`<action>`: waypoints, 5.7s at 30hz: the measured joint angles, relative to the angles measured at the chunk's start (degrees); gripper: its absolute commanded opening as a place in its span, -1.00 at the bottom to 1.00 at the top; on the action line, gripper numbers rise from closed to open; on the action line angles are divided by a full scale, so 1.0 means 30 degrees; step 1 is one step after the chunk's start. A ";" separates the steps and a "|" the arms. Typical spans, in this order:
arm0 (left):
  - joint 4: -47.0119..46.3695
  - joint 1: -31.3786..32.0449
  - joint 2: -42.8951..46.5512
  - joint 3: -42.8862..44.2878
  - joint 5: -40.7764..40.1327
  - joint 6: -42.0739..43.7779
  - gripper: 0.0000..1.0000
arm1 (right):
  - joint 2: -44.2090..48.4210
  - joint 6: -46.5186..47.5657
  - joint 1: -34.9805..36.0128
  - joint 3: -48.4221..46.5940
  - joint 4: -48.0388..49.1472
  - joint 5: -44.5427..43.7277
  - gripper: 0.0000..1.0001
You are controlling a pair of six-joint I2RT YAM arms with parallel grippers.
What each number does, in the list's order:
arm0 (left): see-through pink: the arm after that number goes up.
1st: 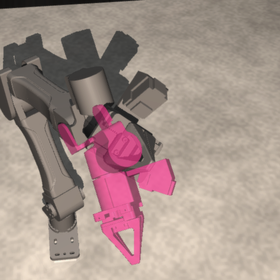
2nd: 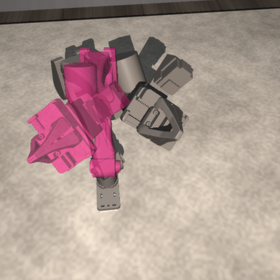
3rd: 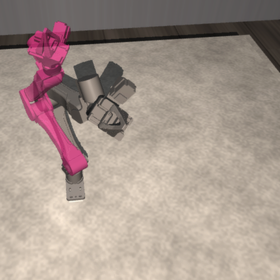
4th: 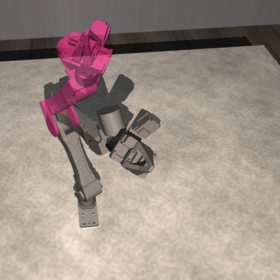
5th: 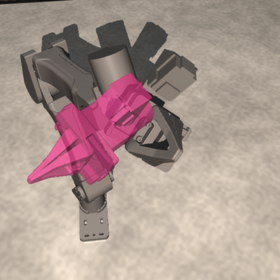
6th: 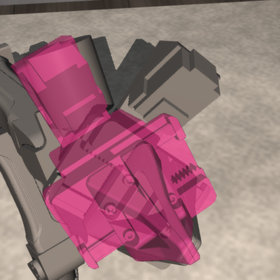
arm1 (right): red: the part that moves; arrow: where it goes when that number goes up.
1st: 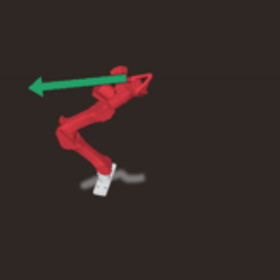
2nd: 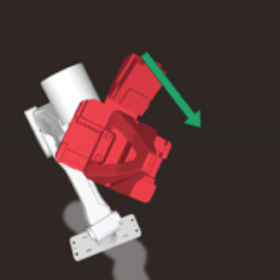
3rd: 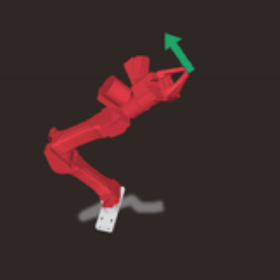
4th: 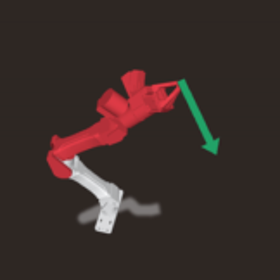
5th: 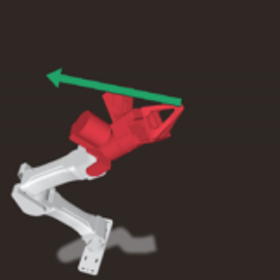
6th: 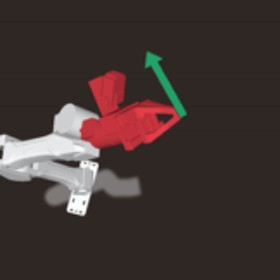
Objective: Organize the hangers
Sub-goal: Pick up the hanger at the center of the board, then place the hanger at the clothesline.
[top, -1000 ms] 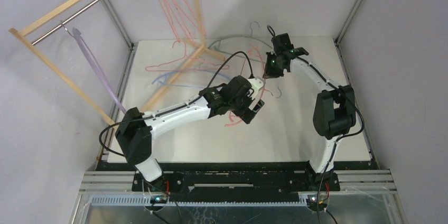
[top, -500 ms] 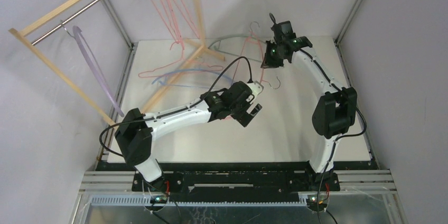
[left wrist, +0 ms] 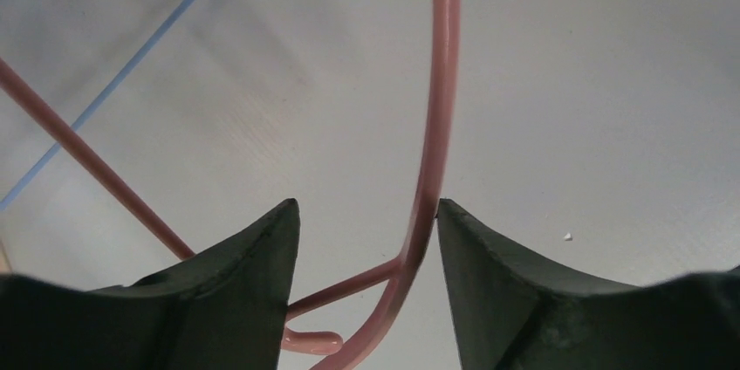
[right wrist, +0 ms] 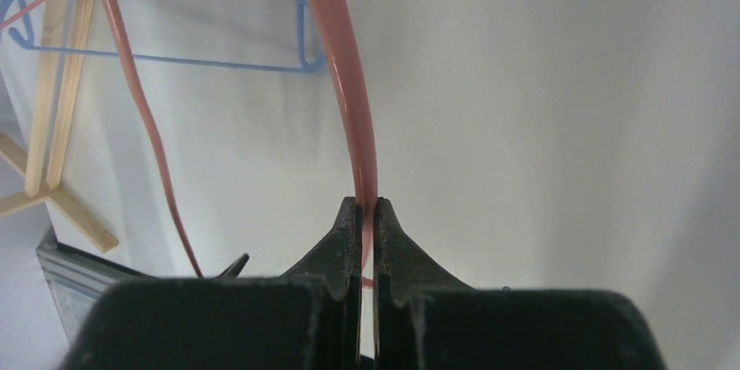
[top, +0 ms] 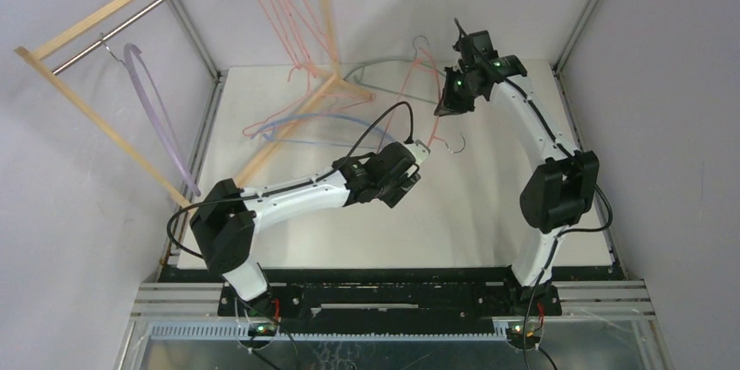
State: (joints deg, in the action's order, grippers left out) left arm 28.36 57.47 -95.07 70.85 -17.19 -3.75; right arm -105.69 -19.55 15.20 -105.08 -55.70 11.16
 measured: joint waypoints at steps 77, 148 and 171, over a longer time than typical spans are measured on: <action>-0.2157 -0.1792 1.3748 -0.3045 0.4889 -0.7031 -1.00 | 0.3045 -0.0882 -0.4182 0.3271 0.0903 0.4867 -0.35; -1.2466 -1.3631 1.1067 -0.3628 1.0775 -0.8823 -1.00 | -0.0568 -0.0889 -0.3548 0.1508 0.1013 0.5974 -0.44; -1.6823 -1.5977 1.2823 -0.5610 1.0426 -0.9471 -1.00 | -0.1275 -0.0889 -0.3534 0.1362 0.0743 0.5967 -0.45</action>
State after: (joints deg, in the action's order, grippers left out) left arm -22.11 9.54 -56.60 54.02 14.09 -32.16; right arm -109.51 -22.22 4.60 -100.99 -53.47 29.06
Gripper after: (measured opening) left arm 0.170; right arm 0.278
